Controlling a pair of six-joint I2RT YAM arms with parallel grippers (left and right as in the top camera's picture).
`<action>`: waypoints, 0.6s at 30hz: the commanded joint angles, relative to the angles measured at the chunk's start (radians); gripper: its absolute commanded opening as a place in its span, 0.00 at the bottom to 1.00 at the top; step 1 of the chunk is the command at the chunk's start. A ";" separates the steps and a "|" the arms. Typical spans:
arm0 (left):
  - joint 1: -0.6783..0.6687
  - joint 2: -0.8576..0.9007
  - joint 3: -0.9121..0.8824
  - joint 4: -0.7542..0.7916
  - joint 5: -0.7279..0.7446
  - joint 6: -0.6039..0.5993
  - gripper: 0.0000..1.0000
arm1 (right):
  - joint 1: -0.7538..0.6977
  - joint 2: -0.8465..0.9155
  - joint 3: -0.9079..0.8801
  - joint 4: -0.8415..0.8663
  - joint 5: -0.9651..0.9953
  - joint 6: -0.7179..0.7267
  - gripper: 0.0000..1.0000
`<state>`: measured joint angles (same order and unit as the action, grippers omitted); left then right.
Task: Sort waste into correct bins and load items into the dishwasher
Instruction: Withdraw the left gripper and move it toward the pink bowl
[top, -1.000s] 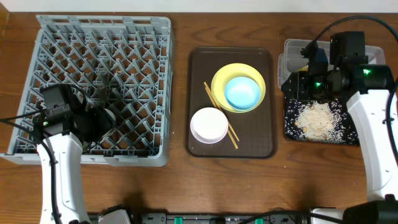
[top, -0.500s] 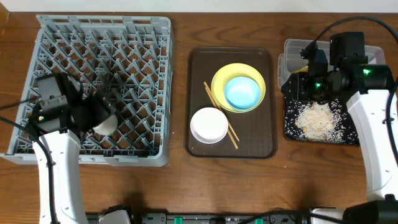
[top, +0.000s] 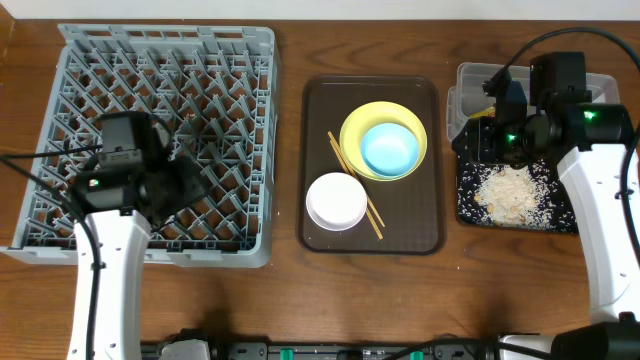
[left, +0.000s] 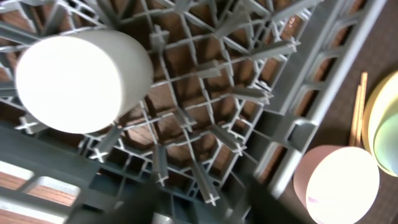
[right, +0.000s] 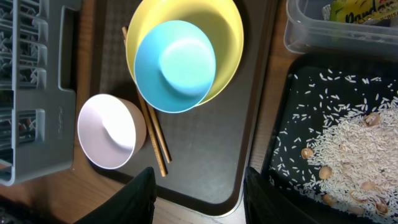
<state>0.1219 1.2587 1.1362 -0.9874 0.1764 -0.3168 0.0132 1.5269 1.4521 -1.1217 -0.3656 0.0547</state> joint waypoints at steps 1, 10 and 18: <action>-0.048 0.005 0.002 -0.002 -0.013 0.005 0.08 | -0.006 -0.010 0.005 0.000 0.003 -0.019 0.44; -0.089 0.010 0.002 -0.003 -0.023 -0.003 0.08 | -0.006 -0.010 0.005 -0.001 0.003 -0.019 0.43; -0.089 0.010 0.002 -0.003 -0.032 -0.003 0.08 | -0.006 -0.010 0.005 -0.006 0.003 -0.019 0.43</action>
<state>0.0364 1.2610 1.1362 -0.9874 0.1638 -0.3172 0.0132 1.5269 1.4521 -1.1259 -0.3653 0.0547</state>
